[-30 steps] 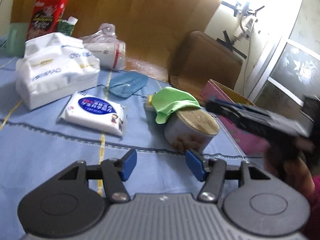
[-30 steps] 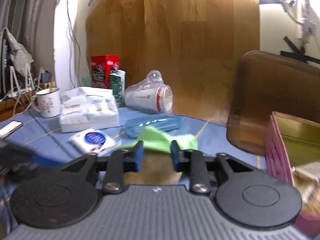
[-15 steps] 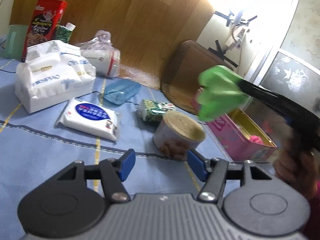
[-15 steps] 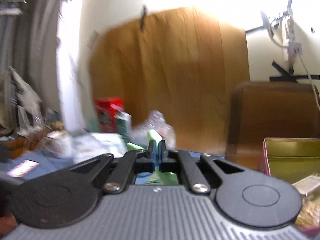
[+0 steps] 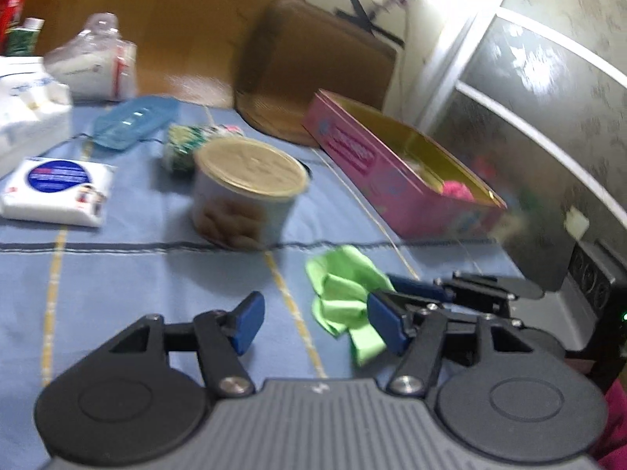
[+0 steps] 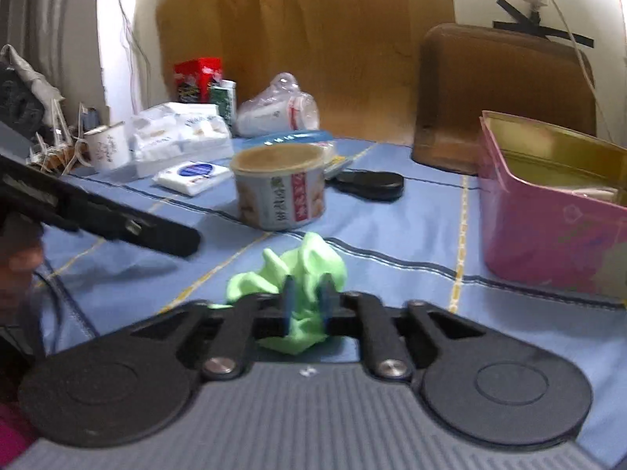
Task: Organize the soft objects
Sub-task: 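Carry the green cloth into the pink tin and open the right gripper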
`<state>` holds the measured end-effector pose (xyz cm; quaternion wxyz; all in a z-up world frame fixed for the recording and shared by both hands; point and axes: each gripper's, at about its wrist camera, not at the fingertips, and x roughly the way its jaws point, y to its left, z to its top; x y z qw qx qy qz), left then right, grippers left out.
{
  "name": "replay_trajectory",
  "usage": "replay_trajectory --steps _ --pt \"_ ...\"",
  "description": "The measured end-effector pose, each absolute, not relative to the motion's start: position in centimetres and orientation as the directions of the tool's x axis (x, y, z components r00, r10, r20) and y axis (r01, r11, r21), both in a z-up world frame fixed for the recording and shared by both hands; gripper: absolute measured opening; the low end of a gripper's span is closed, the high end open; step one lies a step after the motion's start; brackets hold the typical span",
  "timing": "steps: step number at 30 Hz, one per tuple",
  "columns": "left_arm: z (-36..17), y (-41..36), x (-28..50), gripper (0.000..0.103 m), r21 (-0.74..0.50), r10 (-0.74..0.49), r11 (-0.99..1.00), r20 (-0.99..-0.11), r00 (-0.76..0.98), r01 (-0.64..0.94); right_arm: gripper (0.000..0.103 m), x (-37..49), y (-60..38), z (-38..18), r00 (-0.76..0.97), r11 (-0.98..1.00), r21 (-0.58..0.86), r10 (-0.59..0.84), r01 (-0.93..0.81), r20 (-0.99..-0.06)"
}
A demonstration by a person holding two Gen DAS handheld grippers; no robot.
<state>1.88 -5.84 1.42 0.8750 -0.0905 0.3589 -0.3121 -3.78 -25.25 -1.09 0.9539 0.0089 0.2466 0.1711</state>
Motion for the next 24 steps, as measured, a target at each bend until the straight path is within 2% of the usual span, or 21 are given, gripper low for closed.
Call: replay_trajectory --steps 1,2,6,7,8,9,10,11,12,14,19,24 --pt "1.4 -6.3 1.9 0.067 -0.381 -0.614 0.785 -0.577 0.538 0.488 0.063 -4.0 -25.4 -0.9 0.81 0.929 0.125 0.365 -0.348 -0.459" --pt "1.4 -6.6 1.9 0.068 -0.383 -0.619 0.781 -0.577 0.533 0.493 0.08 -4.3 -25.6 -0.7 0.801 0.919 0.14 0.391 -0.369 -0.454" --pt "1.0 -8.4 2.2 0.068 -0.392 -0.633 0.765 -0.602 0.487 0.51 0.082 -4.0 -23.9 -1.6 0.783 0.909 0.058 0.388 -0.414 -0.486" --pt "0.8 -8.9 2.4 0.066 -0.39 -0.63 0.766 -0.613 0.477 0.511 0.076 -3.9 -23.8 -2.0 0.794 0.917 0.026 0.36 -0.399 -0.49" --pt "0.5 -9.4 2.5 0.064 -0.384 -0.625 0.768 -0.624 0.469 0.513 0.058 -4.2 -23.5 -2.4 0.819 0.923 -0.01 0.337 -0.385 -0.464" --pt "0.5 -9.9 2.4 0.057 -0.358 -0.615 0.774 -0.621 0.486 0.523 0.04 -4.5 -23.7 -2.2 0.822 0.921 -0.005 0.346 -0.39 -0.452" --pt "0.6 -10.3 2.5 0.046 -0.349 -0.618 0.77 -0.616 0.488 0.535 0.026 -4.3 -24.0 -2.0 0.82 0.921 0.011 0.353 -0.39 -0.45" --pt "0.9 -10.9 2.9 0.039 -0.362 -0.631 0.758 -0.617 0.471 0.542 0.019 -4.2 -24.1 -1.9 0.823 0.921 0.016 0.355 -0.388 -0.444" --pt "1.2 -11.2 3.4 0.029 -0.38 -0.647 0.744 -0.615 0.451 0.549 0.02 -4.3 -24.2 -1.8 0.831 0.923 0.012 0.351 -0.384 -0.432" --pt "2.4 -12.3 3.9 0.029 -0.377 -0.667 0.723 -0.599 0.444 0.579 0.019 -4.5 -24.7 -1.2 0.868 0.941 -0.022 0.302 -0.338 -0.394" --pt "6.2 -16.2 5.8 0.03 -0.335 -0.709 0.681 -0.526 0.47 0.652 0.019 -4.2 -28.5 1.4 0.94 0.977 -0.006 0.205 -0.214 -0.273" --pt "8.3 -22.0 9.7 0.03 -0.316 -0.731 0.655 -0.493 0.471 0.686 0.02 -1.9 -32.4 3.2 0.974 0.998 -0.014 0.063 -0.067 -0.22"
